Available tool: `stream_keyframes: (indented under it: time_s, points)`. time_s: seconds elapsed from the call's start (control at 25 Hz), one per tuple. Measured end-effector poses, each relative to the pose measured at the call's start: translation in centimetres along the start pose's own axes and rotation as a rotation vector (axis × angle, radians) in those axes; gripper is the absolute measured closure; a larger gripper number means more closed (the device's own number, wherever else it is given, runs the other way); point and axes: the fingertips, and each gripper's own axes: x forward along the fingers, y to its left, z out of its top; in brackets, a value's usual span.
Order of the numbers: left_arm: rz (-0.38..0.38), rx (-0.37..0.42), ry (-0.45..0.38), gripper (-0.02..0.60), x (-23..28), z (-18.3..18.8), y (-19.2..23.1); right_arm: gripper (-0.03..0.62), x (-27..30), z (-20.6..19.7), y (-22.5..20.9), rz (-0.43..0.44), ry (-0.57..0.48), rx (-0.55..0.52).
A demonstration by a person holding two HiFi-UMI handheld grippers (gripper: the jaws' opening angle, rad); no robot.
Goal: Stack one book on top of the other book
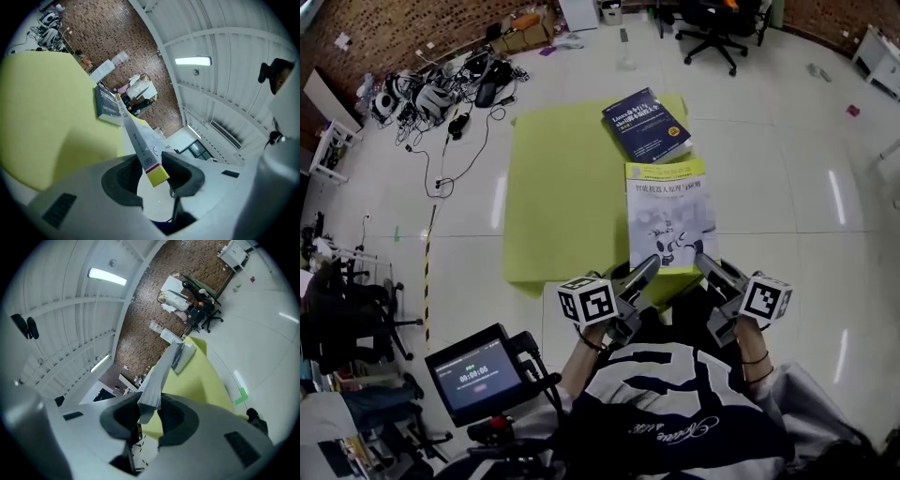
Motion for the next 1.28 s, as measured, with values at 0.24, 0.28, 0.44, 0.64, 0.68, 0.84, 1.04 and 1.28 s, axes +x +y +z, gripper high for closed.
stream_keyframes:
  time_s: [0.24,0.28,0.44,0.64,0.68,0.84,1.04,1.28]
  points:
    - [0.034,-0.011,-0.096,0.456,5.2,8.0,2.0,0.500,5.9,8.6,-1.8,0.018,0.054,-0.074]
    - [0.046,-0.013,-0.111,0.456,6.2,9.5,2.6,0.500,7.4,10.2,-2.1,0.027,0.067,-0.080]
    - [0.097,-0.026,-0.166,0.456,7.3,11.6,4.5,0.500,10.4,12.2,-3.2,0.056,0.123,-0.105]
    - [0.167,-0.063,-0.223,0.456,11.0,14.7,8.7,0.496,15.5,15.8,-6.9,0.071,0.212,-0.156]
    - [0.184,-0.072,-0.231,0.456,12.3,15.8,10.1,0.496,17.1,17.0,-8.2,0.074,0.230,-0.159]
    - [0.260,-0.095,-0.231,0.456,15.3,17.2,14.7,0.493,21.3,18.3,-12.4,0.068,0.289,-0.152]
    - [0.368,-0.102,-0.150,0.456,15.1,15.3,18.1,0.503,22.7,15.6,-15.1,-0.012,0.339,-0.138]
    - [0.450,-0.117,-0.111,0.456,14.9,14.8,19.3,0.503,23.0,14.3,-16.9,-0.082,0.343,-0.078]
